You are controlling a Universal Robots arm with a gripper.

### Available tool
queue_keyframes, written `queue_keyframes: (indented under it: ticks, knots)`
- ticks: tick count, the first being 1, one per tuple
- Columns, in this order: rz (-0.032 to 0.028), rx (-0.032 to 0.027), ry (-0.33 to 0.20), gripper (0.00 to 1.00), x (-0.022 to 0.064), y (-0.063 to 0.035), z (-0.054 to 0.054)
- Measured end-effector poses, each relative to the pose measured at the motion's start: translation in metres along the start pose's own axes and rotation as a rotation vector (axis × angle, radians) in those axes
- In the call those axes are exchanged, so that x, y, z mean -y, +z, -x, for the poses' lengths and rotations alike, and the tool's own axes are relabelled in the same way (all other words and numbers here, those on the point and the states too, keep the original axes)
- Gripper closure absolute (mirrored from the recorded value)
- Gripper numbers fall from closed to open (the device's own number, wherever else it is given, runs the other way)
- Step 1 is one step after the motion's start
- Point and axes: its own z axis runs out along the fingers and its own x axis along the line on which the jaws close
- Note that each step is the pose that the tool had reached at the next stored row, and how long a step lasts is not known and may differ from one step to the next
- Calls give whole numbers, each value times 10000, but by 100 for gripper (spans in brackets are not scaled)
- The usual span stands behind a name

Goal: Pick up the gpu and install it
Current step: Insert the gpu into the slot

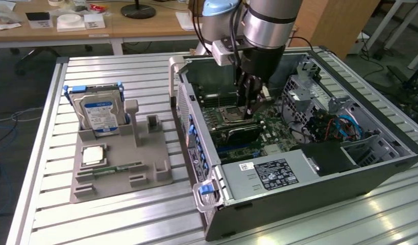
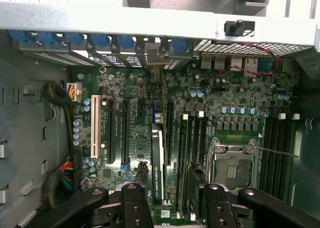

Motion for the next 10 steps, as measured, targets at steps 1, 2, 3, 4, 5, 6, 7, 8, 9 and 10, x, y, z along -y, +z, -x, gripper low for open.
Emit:
queue_keyframes:
  ticks: [1,2,3,4,5,6,7,8,9,10]
  knots:
    - [0,-1,-2,54,0,7,-1]
    - [0,-1,-5,54,-1,19,-2]
    - [0,-1,-8,54,-1,35,-2]
    - [0,-1,-13,54,-1,51,-3]
    - [0,0,-17,54,-2,68,-3]
    - [0,0,-21,54,-2,85,-3]
    - [1,0,-26,54,-3,102,-4]
    - [1,0,-32,54,-3,119,-4]
    - [1,0,-36,54,-3,135,-5]
    - [1,0,-41,54,-4,148,-5]
